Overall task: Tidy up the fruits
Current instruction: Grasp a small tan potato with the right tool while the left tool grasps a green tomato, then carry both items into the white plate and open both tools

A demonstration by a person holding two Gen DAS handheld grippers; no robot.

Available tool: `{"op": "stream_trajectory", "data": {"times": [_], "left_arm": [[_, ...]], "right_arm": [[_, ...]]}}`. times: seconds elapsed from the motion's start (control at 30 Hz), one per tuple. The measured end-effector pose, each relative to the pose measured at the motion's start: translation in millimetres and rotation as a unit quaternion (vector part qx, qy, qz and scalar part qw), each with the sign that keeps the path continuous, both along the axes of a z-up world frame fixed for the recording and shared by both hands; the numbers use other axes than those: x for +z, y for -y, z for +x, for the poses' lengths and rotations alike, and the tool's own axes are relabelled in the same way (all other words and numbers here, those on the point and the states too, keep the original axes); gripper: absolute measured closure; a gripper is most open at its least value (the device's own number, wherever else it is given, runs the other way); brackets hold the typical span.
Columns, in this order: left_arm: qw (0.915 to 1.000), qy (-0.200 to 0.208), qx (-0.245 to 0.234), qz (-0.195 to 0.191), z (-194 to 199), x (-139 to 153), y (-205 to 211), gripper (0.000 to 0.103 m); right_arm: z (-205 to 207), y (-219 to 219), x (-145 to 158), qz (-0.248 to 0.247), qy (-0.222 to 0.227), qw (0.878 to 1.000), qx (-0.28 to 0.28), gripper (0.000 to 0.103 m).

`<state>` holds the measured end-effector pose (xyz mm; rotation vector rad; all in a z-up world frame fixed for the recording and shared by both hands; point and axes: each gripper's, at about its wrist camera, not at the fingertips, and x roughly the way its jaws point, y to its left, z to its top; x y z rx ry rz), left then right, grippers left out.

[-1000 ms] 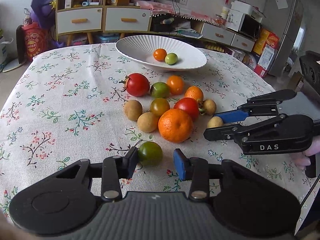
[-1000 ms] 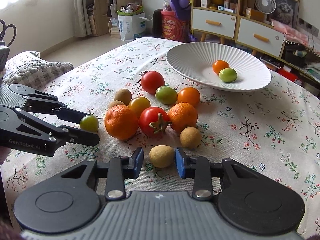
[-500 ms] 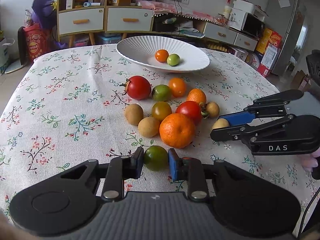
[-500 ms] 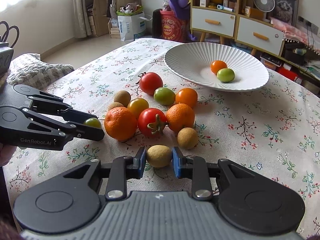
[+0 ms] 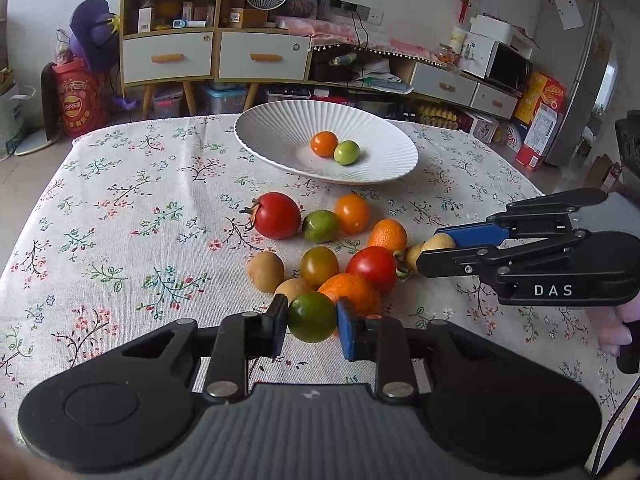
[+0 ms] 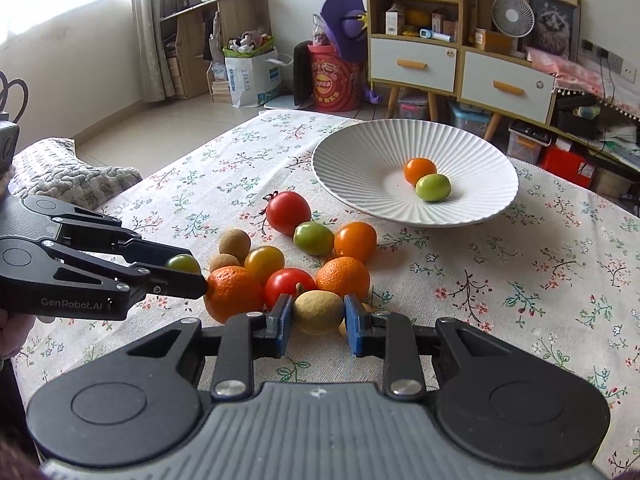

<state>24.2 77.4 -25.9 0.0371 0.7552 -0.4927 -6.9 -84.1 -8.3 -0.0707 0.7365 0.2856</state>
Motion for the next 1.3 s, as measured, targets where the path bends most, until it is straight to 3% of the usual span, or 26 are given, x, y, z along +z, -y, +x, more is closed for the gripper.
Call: {"op": "stream_trajectory", "data": {"times": [0.43,0.8,1.03,1.3], "left_arm": [[0.9999,0.015,0.006,0.004,27.2,20.0,31.4,0.082],[0.9994,0.012,0.028,-0.015,53.8,29.2,58.4,0.082],[0.9992,0.030,0.020,0.014,78.3,23.5,79.3,0.082],[0.9982,0.023,0.050,0.023,105.8,10.2,81.2,0.082]], "right_arm": [[24.7,15.4,15.7,0.004,0.022,0.999,-0.040,0.078],[53.4,36.6,16.7,-0.007,0.025,0.998,-0.054,0.078],[73.5,50.9,19.9,-0.020,0.020,0.999,-0.046,0.078],[95.4,61.9,14.5,-0.027,0.018,0.999,-0.039,0.078]]}}
